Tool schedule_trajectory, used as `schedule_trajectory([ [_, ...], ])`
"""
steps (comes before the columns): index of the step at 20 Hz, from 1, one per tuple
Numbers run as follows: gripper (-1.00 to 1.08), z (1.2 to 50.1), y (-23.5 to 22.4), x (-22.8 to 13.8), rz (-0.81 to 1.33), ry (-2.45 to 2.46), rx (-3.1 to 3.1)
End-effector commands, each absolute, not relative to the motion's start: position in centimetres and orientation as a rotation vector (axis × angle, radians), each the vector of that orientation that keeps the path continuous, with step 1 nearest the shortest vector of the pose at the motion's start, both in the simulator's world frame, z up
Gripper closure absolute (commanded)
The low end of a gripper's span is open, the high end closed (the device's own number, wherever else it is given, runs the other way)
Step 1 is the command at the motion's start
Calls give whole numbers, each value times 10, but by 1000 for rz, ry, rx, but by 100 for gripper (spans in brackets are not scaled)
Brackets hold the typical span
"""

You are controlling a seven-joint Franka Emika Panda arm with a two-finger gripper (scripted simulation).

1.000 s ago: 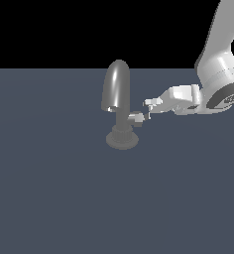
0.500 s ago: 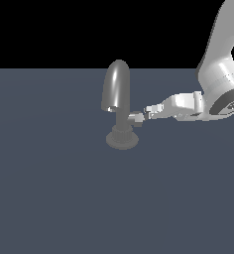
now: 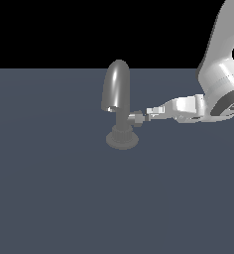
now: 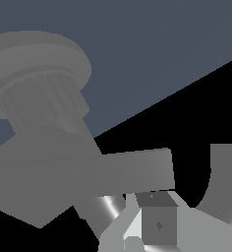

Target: Turn on the faucet by rotating a designated handle.

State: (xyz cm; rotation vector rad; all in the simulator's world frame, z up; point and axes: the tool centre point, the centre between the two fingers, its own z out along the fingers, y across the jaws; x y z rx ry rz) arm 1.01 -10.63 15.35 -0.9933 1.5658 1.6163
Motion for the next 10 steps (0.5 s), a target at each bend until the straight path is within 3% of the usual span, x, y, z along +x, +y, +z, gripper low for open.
schedule_trajectory([
  [1,108,129,-107,2,1636,1580,-973],
  [9,108,83,-108,-8,1651,1590,-958],
  [10,108,129,-106,11,1606,1536,-1021],
])
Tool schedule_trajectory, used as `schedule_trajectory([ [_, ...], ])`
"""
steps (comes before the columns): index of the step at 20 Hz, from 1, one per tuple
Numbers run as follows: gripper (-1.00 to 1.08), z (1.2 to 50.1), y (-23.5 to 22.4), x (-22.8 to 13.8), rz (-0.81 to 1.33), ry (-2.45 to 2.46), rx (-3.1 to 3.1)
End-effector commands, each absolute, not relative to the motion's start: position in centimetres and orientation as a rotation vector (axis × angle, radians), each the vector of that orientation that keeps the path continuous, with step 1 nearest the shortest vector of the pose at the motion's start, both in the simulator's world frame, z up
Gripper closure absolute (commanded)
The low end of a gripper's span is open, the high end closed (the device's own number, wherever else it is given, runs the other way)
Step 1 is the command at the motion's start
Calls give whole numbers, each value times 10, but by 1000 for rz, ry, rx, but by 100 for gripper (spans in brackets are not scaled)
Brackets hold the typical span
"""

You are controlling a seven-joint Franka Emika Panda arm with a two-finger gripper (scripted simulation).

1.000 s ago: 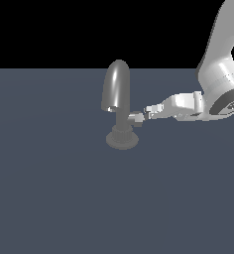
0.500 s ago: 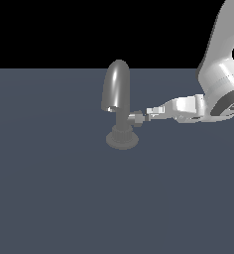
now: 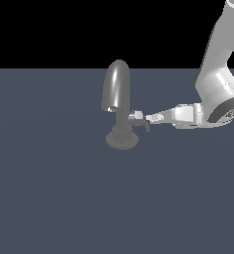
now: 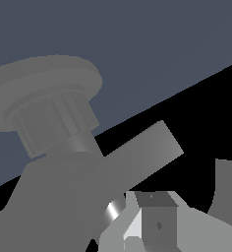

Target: Turn on the faucet by rotating a designated handle.

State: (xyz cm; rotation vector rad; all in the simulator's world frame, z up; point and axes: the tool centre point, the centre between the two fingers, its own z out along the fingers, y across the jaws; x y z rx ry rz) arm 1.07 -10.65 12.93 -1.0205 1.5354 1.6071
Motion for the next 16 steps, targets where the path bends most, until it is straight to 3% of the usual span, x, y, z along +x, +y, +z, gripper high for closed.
schedule_trajectory([
  [1,108,125,-106,12,1608,1539,-1018],
  [16,108,71,-105,24,1635,1571,-981],
])
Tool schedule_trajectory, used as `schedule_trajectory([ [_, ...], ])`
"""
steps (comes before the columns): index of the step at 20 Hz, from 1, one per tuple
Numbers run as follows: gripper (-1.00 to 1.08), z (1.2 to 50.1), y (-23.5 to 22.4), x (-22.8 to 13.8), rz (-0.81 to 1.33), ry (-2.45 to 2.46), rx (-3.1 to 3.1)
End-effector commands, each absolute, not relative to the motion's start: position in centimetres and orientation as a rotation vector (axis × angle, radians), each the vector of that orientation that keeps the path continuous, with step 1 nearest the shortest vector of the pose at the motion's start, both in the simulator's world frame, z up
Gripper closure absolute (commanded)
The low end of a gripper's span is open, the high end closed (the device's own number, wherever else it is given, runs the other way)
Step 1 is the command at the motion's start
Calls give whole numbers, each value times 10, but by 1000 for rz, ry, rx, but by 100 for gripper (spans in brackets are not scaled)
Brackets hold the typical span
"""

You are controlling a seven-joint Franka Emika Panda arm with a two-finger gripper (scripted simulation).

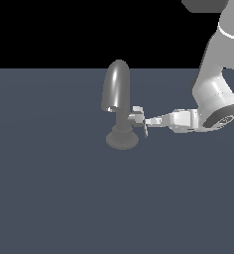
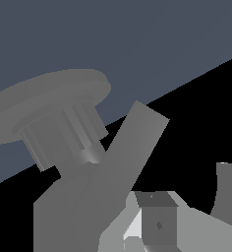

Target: Turn on the faucet by rotating a designated handle.

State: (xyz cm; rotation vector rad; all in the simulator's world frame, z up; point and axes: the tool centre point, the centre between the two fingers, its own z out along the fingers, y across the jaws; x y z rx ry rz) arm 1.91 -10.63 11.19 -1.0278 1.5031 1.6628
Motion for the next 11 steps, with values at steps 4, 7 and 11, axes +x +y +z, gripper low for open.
schedule_trajectory([
  [4,108,57,-105,27,1642,1578,-972],
  [7,108,48,-105,29,1646,1584,-965],
  [11,108,39,-105,31,1651,1589,-959],
])
